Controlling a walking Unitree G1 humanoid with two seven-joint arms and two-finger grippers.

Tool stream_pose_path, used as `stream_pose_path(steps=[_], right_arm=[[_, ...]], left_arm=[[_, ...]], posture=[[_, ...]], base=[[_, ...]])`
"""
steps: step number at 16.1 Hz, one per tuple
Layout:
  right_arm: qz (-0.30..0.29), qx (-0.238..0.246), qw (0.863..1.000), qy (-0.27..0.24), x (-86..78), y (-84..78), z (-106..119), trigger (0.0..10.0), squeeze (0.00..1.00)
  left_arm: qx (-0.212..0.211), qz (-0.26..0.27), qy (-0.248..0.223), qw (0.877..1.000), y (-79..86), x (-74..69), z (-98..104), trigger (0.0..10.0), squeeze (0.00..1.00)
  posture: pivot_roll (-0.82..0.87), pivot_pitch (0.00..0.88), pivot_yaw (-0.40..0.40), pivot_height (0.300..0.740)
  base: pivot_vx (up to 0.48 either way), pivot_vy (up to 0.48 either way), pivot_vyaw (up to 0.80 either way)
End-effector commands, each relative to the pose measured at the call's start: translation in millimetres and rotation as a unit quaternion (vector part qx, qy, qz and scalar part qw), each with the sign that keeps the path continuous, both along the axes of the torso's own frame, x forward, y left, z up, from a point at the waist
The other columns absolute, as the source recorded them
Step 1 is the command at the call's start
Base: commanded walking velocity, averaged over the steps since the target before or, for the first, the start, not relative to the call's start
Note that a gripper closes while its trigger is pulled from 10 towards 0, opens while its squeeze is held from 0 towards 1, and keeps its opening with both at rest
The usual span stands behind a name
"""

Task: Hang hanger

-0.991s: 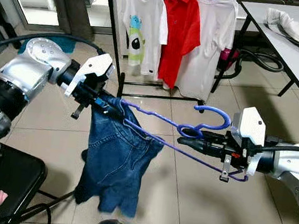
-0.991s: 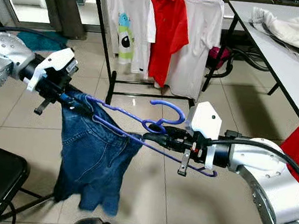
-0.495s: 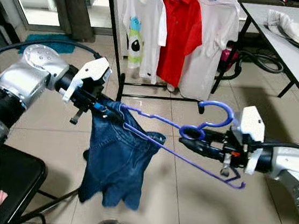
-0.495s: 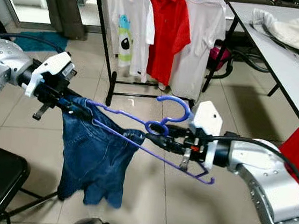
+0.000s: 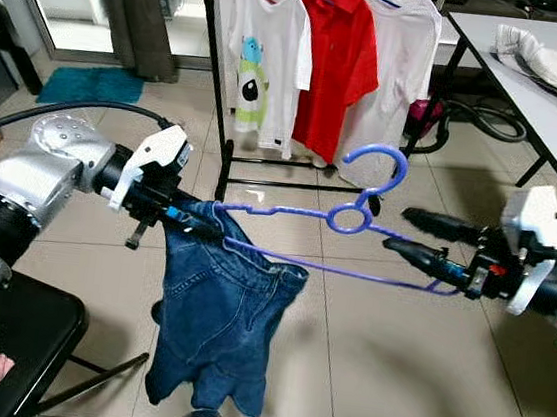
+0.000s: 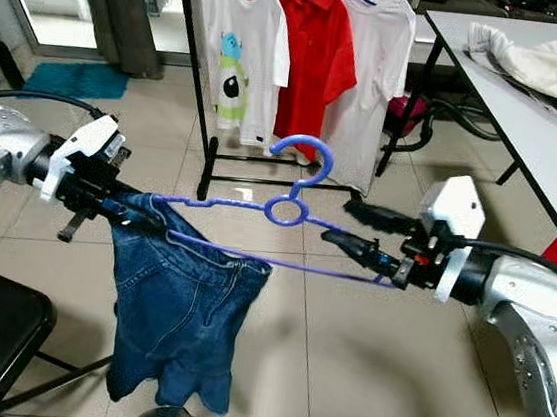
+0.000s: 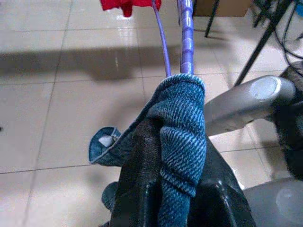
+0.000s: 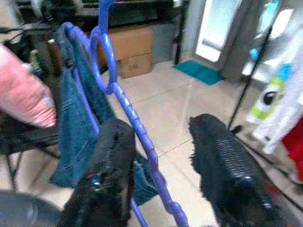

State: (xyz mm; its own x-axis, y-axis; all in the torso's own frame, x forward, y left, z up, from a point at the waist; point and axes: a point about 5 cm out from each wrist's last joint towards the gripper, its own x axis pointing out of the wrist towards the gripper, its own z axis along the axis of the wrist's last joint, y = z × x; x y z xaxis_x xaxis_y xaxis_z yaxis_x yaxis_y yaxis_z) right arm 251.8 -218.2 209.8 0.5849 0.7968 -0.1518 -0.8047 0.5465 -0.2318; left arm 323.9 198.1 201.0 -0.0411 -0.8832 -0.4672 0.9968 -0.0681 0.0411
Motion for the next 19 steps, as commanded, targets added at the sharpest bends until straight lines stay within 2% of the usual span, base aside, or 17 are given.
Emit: stream_pose_path(steps=[1,2,3,4,6,7,8,10,11,14,16,18,19], right_arm=[[-0.062,0.015,0.997,-0.035,6.6,-15.9,7.6,10.0,1.0],[-0.116,0.03,0.991,-0.052,12.3,-27.5,8.1,10.0,1.0],[-0.131,0.034,0.989,-0.056,13.3,-31.3,7.8,10.0,1.0],[-0.16,0.046,0.984,-0.055,13.0,-39.2,6.3,10.0,1.0],[-0.185,0.106,0.975,-0.059,2.1,-47.6,9.1,10.0,1.0],[-0.191,0.122,0.972,-0.061,-1.5,-49.4,9.4,10.0,1.0],[-0.209,0.134,0.967,-0.059,-8.4,-53.3,4.7,10.0,1.0],[-0.238,0.128,0.962,-0.031,-23.5,-55.3,-14.5,10.0,1.0],[-0.233,0.127,0.964,-0.011,-34.8,-48.5,-23.1,10.0,1.0],[-0.167,0.1,0.979,0.057,-61.6,-23.9,-37.5,10.0,1.0],[-0.135,0.078,0.984,0.091,-66.6,-9.8,-49.7,10.0,1.0],[-0.086,0.071,0.988,0.105,-55.7,19.2,-62.5,10.0,1.0],[-0.078,0.07,0.989,0.106,-53.9,23.5,-64.2,10.0,1.0]], left_arm=[[0.003,0.007,-0.011,1.0,-0.7,-1.5,-6.0,0.0,0.0],[-0.008,0.025,-0.026,0.999,-3.2,-0.4,-11.0,0.0,0.0],[-0.012,0.032,-0.033,0.999,-3.8,0.1,-12.5,0.0,0.0],[-0.011,0.064,-0.054,0.996,-4.7,4.4,-16.8,0.0,0.0],[-0.023,0.112,-0.089,0.989,-4.9,8.9,-25.1,0.0,0.0],[-0.026,0.127,-0.092,0.987,-4.9,10.6,-27.8,0.0,0.0],[-0.033,0.164,-0.1,0.981,-5.2,15.7,-31.4,0.0,0.0],[-0.05,0.225,-0.114,0.966,-5.8,23.2,-33.9,0.0,0.0],[-0.078,0.244,-0.107,0.961,-8.1,24.0,-33.0,0.0,0.0],[-0.113,0.238,-0.093,0.96,-14.2,23.0,-33.3,0.0,0.0],[-0.14,0.209,-0.085,0.964,-22.8,21.8,-28.4,0.0,0.0],[-0.177,0.13,-0.054,0.974,-38.6,13.1,-15.3,0.0,0.0],[-0.178,0.121,-0.051,0.975,-39.8,12.1,-14.2,0.0,0.0]], posture=[[0.0,0.0,0.059,0.74],[0.0,0.0,0.057,0.74],[0.0,0.0,0.056,0.74],[0.0,0.0,0.052,0.74],[-0.01,0.0,0.065,0.74],[-0.01,0.0,0.065,0.74],[-0.02,0.0,0.072,0.74],[-0.03,0.0,0.089,0.74],[-0.05,0.006,0.095,0.74],[-0.08,0.03,0.113,0.74],[-0.07,0.057,0.105,0.74],[-0.05,0.078,0.1,0.74],[-0.05,0.079,0.099,0.74]], base=[[0.0,0.0,0.0],[0.0,0.0,0.0],[0.0,0.0,0.0],[0.0,0.0,0.0],[0.0,0.0,0.0],[0.0,0.0,0.0],[0.0,0.0,0.0],[0.0,0.0,0.0],[0.0,0.0,0.0],[0.0,0.0,0.0],[0.0,0.0,0.0],[0.0,0.0,0.0],[0.0,0.0,0.0]])
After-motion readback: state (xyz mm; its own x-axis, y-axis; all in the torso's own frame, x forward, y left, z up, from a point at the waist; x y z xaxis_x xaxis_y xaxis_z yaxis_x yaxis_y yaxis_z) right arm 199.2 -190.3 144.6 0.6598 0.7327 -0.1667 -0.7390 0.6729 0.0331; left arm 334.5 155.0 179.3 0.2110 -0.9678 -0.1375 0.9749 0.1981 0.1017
